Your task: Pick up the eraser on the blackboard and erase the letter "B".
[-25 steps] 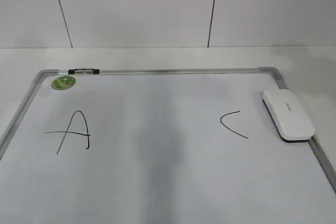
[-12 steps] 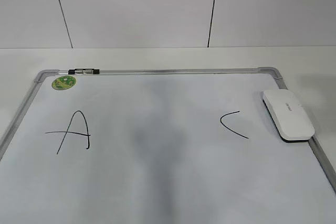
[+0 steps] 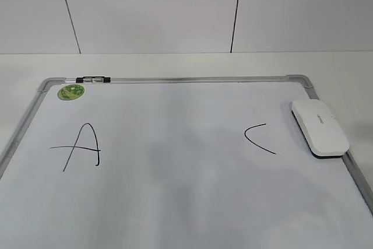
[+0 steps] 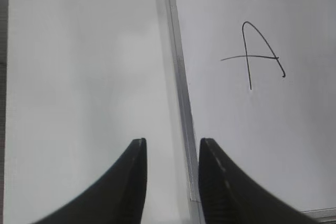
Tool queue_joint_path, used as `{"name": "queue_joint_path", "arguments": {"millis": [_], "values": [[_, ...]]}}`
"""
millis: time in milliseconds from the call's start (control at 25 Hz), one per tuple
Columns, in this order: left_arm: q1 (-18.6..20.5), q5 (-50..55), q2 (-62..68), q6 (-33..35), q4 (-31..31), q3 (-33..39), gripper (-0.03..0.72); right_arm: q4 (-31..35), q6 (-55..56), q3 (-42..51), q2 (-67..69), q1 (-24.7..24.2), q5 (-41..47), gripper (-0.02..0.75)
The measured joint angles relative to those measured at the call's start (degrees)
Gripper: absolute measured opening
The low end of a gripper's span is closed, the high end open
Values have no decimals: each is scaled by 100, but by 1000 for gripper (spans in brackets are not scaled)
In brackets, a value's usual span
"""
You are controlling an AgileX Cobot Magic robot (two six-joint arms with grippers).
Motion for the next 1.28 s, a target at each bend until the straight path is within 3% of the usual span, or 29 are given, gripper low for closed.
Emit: {"name": "queue_joint_path", "arguments": {"millis": [560,920,1280], "values": [[0,74,-3129,0,184,2273,244,-3,-23,1230,-1432,0,-207,550],[0,-372,-4773,0,-37,2865,244,-74,-44,1312,-2485,0,-257,550],[0,-736,-4801,0,-116,3385,244,-135,-44,1335,-2507,0,-324,550]]}}
